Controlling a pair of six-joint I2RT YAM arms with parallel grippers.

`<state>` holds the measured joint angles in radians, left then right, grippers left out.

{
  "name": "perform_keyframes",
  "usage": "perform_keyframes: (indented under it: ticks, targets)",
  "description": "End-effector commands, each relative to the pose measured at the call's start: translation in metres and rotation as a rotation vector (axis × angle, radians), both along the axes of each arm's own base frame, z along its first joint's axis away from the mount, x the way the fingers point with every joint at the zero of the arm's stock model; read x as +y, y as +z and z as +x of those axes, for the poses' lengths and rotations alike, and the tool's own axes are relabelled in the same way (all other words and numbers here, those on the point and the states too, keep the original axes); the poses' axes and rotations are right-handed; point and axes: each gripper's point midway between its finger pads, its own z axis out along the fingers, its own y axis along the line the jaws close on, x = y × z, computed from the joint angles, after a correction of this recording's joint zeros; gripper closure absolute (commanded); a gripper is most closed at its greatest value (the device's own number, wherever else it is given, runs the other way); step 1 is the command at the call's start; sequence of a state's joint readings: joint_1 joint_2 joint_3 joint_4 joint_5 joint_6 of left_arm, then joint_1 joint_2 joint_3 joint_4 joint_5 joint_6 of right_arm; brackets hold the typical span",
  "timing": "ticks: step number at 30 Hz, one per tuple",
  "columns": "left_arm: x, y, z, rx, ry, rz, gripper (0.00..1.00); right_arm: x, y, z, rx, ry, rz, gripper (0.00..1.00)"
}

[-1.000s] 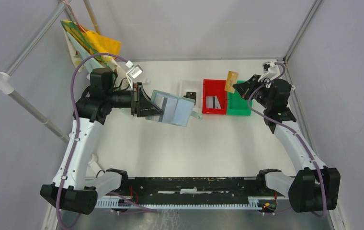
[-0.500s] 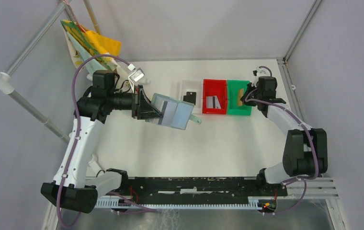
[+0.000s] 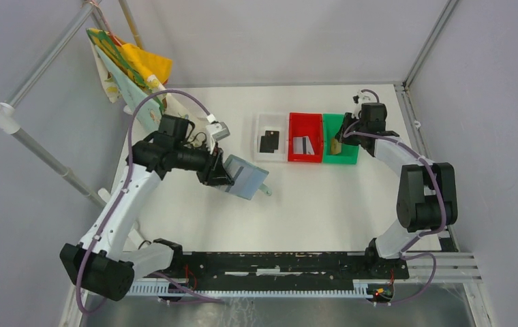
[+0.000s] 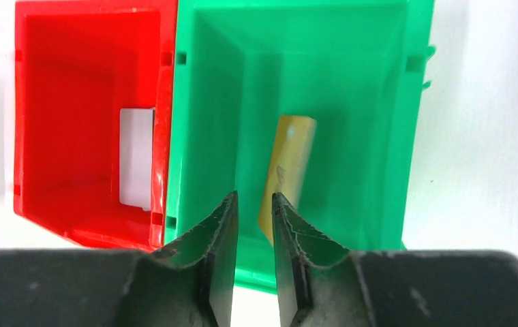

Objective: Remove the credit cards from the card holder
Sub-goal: Place the credit card in the storage box, then place the card holder at the center of the board.

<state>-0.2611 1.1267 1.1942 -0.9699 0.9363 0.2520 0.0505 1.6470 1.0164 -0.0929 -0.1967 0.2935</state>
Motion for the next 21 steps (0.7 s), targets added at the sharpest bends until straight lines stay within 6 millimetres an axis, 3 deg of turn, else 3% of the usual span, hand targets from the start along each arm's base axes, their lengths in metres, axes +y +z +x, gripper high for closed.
perform_keyframes:
  ticks: [1, 6, 9, 13, 17, 21]
  targets:
    - [0.007, -0.047, 0.018, -0.130, -0.045, 0.235, 0.97, -0.014, 0.038, 0.020, -0.108, -0.048, -0.074, 0.65]
    - [-0.003, -0.079, 0.038, -0.183, -0.052, 0.405, 0.97, -0.025, 0.073, 0.012, -0.198, -0.098, -0.123, 0.58]
    - [-0.016, -0.104, 0.049, -0.228, -0.085, 0.554, 0.98, -0.023, 0.104, 0.006, -0.291, -0.114, -0.108, 0.50]
    - [-0.021, -0.140, 0.059, -0.248, -0.137, 0.702, 0.98, -0.018, 0.127, -0.007, -0.345, -0.106, -0.098, 0.39]
    - [-0.023, -0.174, 0.066, -0.321, -0.201, 0.831, 0.97, -0.016, 0.130, -0.024, -0.357, -0.100, -0.097, 0.34]
    - [-0.022, -0.186, 0.087, -0.485, -0.169, 0.974, 0.92, -0.019, 0.117, -0.039, -0.336, -0.097, -0.111, 0.28]
